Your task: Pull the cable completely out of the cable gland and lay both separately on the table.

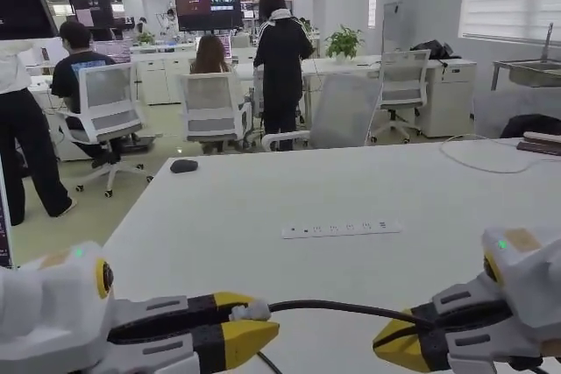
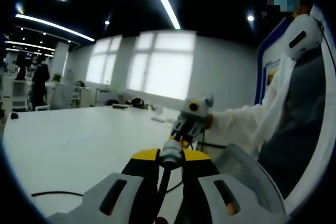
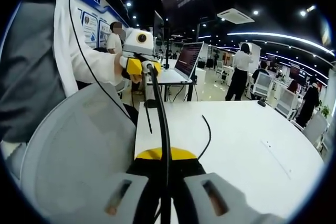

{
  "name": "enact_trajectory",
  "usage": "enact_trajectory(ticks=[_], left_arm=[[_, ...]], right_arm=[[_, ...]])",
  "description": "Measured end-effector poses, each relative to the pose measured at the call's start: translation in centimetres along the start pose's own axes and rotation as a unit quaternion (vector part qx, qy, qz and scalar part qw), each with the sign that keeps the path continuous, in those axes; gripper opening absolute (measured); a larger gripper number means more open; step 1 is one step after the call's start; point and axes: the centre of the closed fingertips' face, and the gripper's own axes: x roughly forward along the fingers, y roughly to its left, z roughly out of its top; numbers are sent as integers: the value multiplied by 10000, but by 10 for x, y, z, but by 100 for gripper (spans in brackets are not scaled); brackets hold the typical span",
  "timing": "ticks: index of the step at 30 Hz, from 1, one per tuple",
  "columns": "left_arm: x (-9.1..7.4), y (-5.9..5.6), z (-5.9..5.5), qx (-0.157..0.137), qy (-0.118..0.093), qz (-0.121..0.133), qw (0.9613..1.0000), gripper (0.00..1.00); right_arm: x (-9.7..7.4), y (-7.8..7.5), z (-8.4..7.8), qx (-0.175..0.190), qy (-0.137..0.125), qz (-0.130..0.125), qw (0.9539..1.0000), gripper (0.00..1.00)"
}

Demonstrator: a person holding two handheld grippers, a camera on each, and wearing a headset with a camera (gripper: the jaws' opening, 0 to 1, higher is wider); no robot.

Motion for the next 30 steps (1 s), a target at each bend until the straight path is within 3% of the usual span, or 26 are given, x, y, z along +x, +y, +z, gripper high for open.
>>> enact_trajectory(ticks=[6, 12, 17, 30], left_arm=[[0, 3, 3, 20, -68, 87, 9999, 16], [1, 6, 4, 50, -46, 170, 9998, 16], [5, 9, 4, 67, -10, 262, 9996, 16], [26, 12, -5, 194, 319, 282, 9989, 17]], right_arm=[[0, -1, 6, -10, -25, -17, 10000, 1], [0, -3, 26, -159, -172, -56, 9997, 16], [3, 1, 41, -306, -294, 42, 9991, 20], [18, 4, 59, -724, -288, 112, 9969, 22]])
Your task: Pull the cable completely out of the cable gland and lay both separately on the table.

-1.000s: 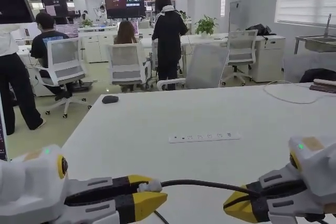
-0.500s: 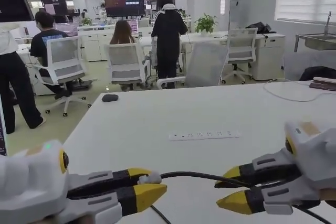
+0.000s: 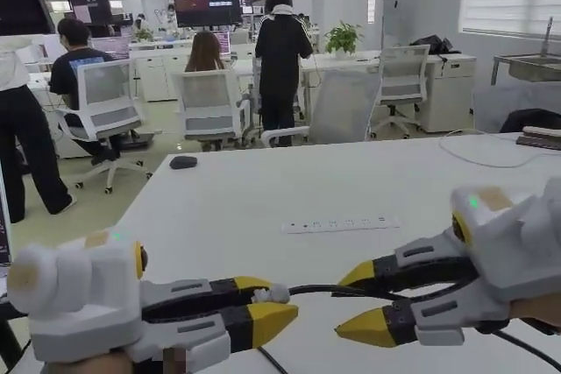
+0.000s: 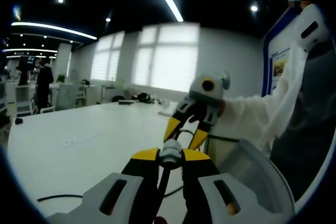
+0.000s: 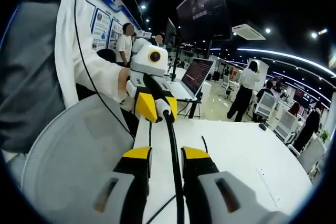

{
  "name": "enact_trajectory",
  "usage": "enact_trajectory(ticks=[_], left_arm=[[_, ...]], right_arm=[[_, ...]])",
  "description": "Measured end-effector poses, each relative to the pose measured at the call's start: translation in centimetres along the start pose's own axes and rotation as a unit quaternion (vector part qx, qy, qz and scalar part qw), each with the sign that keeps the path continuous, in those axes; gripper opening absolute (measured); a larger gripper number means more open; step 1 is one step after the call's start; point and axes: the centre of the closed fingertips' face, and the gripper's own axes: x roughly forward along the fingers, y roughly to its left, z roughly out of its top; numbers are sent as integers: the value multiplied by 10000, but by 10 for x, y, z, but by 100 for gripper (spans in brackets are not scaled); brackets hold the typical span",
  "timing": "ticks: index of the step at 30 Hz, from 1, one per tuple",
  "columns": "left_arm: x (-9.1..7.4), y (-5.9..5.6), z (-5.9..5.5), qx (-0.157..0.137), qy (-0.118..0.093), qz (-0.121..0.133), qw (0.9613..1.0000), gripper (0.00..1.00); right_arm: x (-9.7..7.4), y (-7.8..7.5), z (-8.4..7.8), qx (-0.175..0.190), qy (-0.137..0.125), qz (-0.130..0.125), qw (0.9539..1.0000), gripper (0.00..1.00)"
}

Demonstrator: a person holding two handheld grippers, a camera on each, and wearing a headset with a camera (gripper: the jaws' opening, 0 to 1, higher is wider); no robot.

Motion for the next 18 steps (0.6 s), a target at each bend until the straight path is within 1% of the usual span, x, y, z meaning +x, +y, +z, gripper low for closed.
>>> enact_trajectory(ticks=[4, 8, 13, 18], left_arm=[[7, -6, -3, 67, 115, -95, 9999, 17], [12, -10, -6, 142, 223, -162, 9995, 17], [14, -13, -9, 143, 285, -214, 9993, 17], [15, -15, -11, 160, 352, -259, 9989, 17]], right_arm=[[6, 2, 0, -135, 83, 97, 9998, 20], [12, 6, 2, -234, 112, 208, 9994, 17], [16, 10, 1, -363, 120, 299, 9988, 7], [18, 11, -4, -405, 229, 370, 9982, 3]])
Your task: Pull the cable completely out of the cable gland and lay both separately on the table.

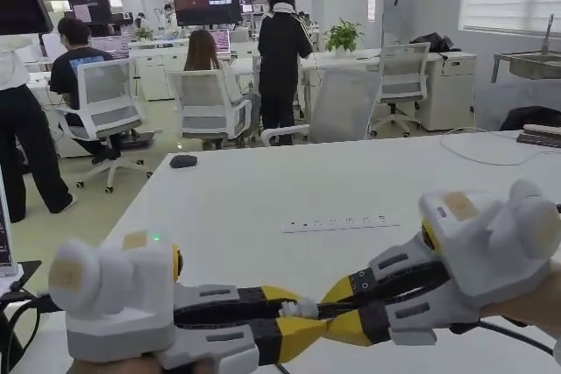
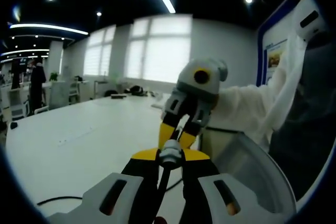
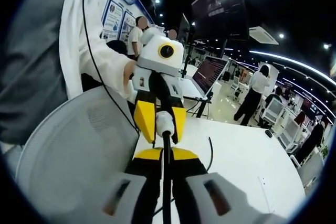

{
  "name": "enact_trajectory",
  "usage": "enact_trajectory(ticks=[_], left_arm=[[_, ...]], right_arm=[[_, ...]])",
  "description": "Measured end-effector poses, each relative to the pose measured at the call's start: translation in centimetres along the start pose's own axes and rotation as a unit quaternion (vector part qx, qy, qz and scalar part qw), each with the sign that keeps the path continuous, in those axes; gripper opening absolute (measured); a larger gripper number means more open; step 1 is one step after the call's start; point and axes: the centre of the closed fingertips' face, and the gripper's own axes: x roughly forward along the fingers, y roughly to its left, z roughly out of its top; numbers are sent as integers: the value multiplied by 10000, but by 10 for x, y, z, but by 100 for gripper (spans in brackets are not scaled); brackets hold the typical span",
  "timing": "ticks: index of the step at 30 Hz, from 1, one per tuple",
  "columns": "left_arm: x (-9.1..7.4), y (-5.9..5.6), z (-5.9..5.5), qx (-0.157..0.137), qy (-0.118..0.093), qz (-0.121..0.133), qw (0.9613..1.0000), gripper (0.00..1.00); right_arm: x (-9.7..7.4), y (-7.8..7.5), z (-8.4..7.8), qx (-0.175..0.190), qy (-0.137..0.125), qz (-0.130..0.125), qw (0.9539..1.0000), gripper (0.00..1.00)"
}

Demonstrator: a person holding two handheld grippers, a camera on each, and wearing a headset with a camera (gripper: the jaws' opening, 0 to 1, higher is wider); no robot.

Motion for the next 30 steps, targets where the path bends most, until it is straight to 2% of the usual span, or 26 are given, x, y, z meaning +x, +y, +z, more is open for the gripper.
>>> enact_trajectory(ticks=[17, 30], left_arm=[[-2, -1, -1, -11, 8, -22, 10000, 17], [-18, 8, -2, -30, -18, 115, 9999, 17]], right_arm=[[-1, 0, -1, -76, -44, -36, 10000, 1], [-19, -8, -17, 104, 8, -306, 9995, 1]])
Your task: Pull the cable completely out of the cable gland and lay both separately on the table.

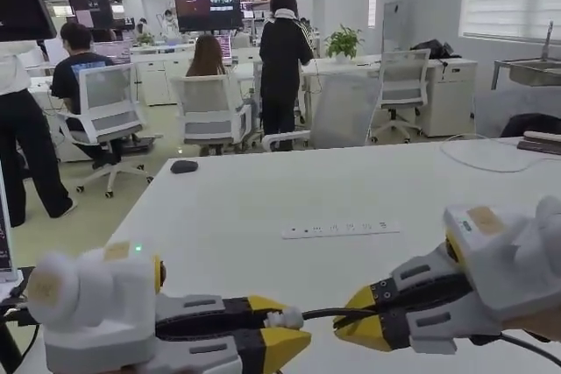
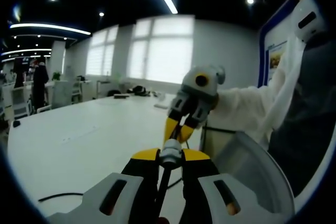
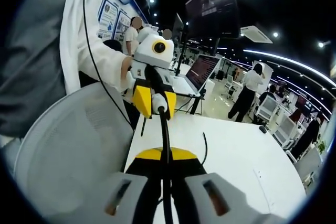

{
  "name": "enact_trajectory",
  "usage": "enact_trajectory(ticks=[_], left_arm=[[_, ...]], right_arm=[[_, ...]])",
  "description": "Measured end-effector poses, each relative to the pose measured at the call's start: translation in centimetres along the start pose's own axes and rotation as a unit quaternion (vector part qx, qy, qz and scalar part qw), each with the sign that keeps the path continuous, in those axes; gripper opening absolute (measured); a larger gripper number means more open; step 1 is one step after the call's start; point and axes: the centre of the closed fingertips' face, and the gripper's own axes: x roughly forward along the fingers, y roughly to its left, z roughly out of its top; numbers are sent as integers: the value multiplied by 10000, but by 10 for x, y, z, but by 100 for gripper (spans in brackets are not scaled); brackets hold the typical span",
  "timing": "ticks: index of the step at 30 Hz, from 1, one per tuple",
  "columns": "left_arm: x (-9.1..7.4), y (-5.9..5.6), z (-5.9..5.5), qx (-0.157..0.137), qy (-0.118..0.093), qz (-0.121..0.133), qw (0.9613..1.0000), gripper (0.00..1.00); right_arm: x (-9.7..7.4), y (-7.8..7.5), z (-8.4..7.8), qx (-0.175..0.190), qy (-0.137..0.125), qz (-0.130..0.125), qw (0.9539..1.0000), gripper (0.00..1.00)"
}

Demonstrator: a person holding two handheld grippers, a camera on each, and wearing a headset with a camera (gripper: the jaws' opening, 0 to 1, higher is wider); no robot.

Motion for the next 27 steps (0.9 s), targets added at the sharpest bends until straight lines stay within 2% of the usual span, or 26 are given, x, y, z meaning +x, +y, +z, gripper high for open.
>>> enact_trajectory(ticks=[12, 20, 27], left_arm=[[-13, 7, -5, -37, 20, 161, 9999, 17], [-23, 16, -3, -131, -83, 325, 9994, 17], [-23, 16, -1, -176, -139, 360, 9991, 17]], right_arm=[[-15, -3, -21, 245, 75, -164, 9995, 1], [-26, -4, -37, 473, 149, -314, 9983, 1], [-28, -4, -40, 570, 140, -360, 9976, 1]])
